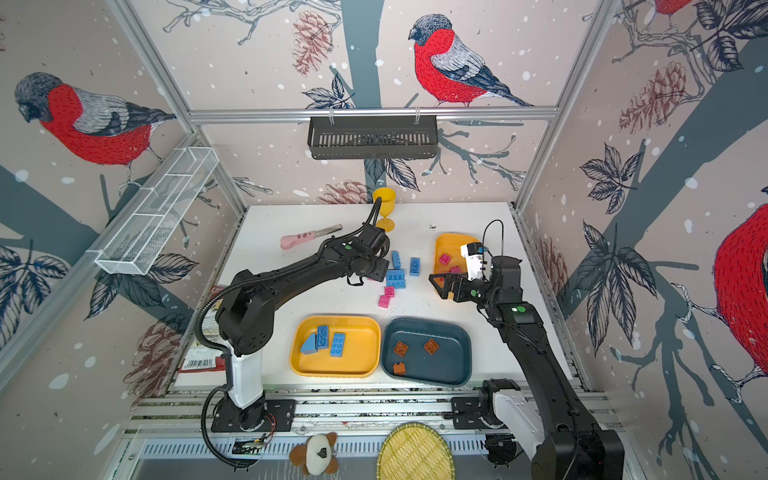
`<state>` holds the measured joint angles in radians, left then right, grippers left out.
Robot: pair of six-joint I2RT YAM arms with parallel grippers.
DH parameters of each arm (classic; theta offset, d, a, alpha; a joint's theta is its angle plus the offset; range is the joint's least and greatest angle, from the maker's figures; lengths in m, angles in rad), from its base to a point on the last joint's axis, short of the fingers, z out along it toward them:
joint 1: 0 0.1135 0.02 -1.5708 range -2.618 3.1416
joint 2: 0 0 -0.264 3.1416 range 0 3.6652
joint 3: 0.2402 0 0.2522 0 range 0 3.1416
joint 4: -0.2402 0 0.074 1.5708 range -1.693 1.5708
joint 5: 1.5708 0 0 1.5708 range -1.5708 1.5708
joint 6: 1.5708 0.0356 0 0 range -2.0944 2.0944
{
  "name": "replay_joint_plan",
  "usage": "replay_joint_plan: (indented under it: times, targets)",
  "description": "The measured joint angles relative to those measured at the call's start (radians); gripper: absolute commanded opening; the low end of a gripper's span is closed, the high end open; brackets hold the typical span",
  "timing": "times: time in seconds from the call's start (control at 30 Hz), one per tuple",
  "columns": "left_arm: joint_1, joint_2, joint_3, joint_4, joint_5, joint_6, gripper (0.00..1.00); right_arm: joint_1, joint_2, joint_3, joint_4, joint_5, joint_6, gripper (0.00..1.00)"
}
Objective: Sort the legos into containers by color
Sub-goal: 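Move the left gripper back to the pile above another pink brick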
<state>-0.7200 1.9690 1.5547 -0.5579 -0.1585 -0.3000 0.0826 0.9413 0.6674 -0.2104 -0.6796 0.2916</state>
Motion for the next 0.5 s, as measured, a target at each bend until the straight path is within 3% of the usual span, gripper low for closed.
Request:
replay_joint_plan:
  times: [0.2, 0.5]
  targets:
    - [0.029, 0.064, -0.015, 0.008, -0.055, -0.021, 0.66, 0.058, 0.02, 0.0, 0.032, 0.015, 0.019, 0.99]
    - [0.04, 0.153, 0.027, 0.056, -0.022, -0.042, 0.62, 0.074, 0.036, 0.0, 0.041, 0.036, 0.026, 1.0]
